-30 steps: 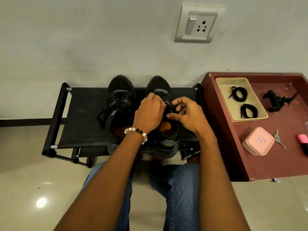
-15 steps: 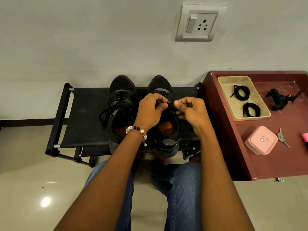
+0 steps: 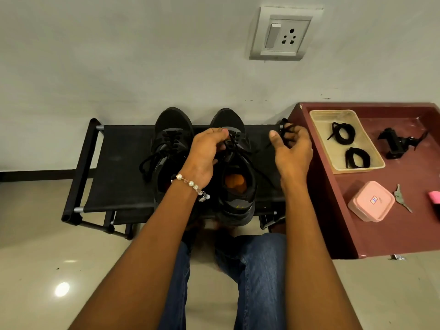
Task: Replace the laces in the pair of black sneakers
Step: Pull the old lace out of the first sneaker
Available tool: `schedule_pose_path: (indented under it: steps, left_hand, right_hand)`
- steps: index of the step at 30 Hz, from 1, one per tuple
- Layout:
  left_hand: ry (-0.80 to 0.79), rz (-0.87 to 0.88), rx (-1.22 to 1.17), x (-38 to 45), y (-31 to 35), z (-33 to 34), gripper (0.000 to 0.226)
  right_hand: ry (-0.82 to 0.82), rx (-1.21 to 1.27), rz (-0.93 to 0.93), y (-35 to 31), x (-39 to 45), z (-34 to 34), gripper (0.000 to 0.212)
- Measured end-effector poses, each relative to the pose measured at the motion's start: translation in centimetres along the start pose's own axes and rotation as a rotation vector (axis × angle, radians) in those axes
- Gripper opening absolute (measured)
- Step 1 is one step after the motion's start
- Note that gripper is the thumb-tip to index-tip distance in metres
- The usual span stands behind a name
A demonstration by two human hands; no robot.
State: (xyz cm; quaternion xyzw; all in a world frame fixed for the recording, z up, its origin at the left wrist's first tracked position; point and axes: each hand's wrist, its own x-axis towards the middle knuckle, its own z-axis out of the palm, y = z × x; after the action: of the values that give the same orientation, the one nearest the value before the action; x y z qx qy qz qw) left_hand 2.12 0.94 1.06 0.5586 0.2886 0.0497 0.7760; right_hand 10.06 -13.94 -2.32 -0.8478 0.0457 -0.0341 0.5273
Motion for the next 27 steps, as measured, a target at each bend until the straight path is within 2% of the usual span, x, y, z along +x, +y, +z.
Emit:
schedule_pose_path:
  steps: [4,7,9,13,15,18,19,21,24,25,27]
  left_hand:
    - [-0.020,0.099,-0.362,0.2,0.6,-0.8,0.020]
    - [-0.061,0.234,-0.598,0.6,0.8,-2.0,0.039]
    - [-0.060,0.305,-0.617,0.8,0.8,-2.7,0.052]
    - [0.026,0.392,-0.499,1.1,0.8,-2.8,0.061]
    - [0.072,0.453,-0.463,1.1,0.7,-2.8,0.064]
    - [0.146,0.555,-0.260,1.6,0.7,-2.9,0.056]
    - [0.155,0.535,-0.198,1.8,0.6,-3.0,0.051]
    - [0.118,0.388,-0.094,2.1,0.1,-2.7,0.045]
    - [0.105,0.200,0.364,2.3,-1.0,-2.1,0.045]
    - [0.105,0.194,0.522,2.2,-1.2,-1.9,0.047]
    - [0.114,0.242,0.781,1.6,-1.3,-1.5,0.046]
  right_hand:
    - [-0.202,0.007,-0.161,-0.9,-0.4,0.0,0.058]
    - [-0.441,0.071,-0.179,-1.3,-0.7,0.3,0.055]
    - [-0.567,0.011,-0.197,-1.1,-0.9,0.7,0.047]
    - [-0.490,-0.014,-0.220,-0.9,-1.0,1.1,0.017]
    - [-0.442,0.027,-0.186,-0.8,-0.7,1.0,0.018]
    - [-0.417,0.181,-0.070,-0.8,-0.7,0.6,0.021]
    - [-0.412,0.217,-0.045,-0.9,-0.7,0.5,0.019]
    - [-0.445,0.212,-0.048,-1.0,-0.7,0.5,0.013]
    - [-0.549,-0.027,-0.143,-0.7,-0.8,1.3,0.013]
    - [-0.551,-0.074,-0.153,-0.8,-1.0,1.6,0.011]
    - [-0.518,0.018,-0.068,-1.2,-1.2,1.6,0.010]
